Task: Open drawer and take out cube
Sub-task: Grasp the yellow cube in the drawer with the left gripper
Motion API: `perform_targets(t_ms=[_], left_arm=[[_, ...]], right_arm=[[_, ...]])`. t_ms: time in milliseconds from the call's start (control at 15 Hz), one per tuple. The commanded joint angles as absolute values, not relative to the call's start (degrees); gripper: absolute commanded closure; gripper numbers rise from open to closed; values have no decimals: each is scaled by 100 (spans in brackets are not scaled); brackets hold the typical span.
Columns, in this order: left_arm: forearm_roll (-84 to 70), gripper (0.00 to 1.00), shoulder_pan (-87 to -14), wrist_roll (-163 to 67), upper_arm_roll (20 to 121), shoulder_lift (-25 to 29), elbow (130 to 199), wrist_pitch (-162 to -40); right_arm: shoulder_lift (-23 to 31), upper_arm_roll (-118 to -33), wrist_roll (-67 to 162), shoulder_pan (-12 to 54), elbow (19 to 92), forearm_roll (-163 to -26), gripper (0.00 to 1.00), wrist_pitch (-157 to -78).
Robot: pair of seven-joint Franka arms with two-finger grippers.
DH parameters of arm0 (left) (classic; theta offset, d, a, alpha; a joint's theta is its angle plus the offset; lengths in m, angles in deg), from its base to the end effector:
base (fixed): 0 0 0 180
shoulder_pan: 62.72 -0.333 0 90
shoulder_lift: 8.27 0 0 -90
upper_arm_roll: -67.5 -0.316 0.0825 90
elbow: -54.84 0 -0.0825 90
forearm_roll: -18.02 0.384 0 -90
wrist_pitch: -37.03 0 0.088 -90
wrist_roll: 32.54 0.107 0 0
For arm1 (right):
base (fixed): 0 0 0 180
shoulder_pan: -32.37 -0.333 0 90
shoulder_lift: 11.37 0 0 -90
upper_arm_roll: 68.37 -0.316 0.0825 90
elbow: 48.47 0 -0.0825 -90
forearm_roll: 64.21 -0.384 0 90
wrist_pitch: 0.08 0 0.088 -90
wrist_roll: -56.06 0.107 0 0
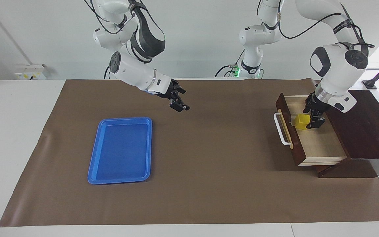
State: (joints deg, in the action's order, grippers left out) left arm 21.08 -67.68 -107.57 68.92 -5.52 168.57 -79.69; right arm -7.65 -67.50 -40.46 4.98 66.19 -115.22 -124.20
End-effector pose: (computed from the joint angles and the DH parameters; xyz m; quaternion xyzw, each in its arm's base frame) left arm 0.5653 0.0381 0.4407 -0.7813 -0.6237 -0.0153 0.0177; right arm 0.5098 0.2886 0.4482 -0.6262 -0.6860 -0.2480 0.2752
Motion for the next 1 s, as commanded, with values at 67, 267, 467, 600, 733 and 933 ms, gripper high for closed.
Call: perform_targets(t_ms=[67, 267, 467, 600, 733, 933], left_arm=[[2030, 100, -6834, -10821, 6926, -616, 16788, -7821], [1986, 100, -6773, -10865, 6926, -300, 15824, -6838], [1785, 100, -6624, -11373, 6943, -176, 15048, -6046], [1661, 100, -6361, -11934, 6978, -194, 14767, -5659], [1687, 100, -5826, -12925, 6979, -237, 14738, -5569], [1687, 100, -5079, -14122, 6987, -439, 15142, -5735]], right_arm=[[-478, -6750, -3772, 293, 6272, -11852, 0, -12611], [-452, -6750, -3781, 109, 6219, -12073, 0, -12672], [-163, -6750, -3816, 108, 5983, -12116, 0, -12647], [48, -6758, -3816, 108, 5675, -12134, 0, -12602], [303, -6785, -3808, 99, 5342, -12265, 0, -12611], [506, -6820, -3790, 90, 5077, -12284, 0, -12611]])
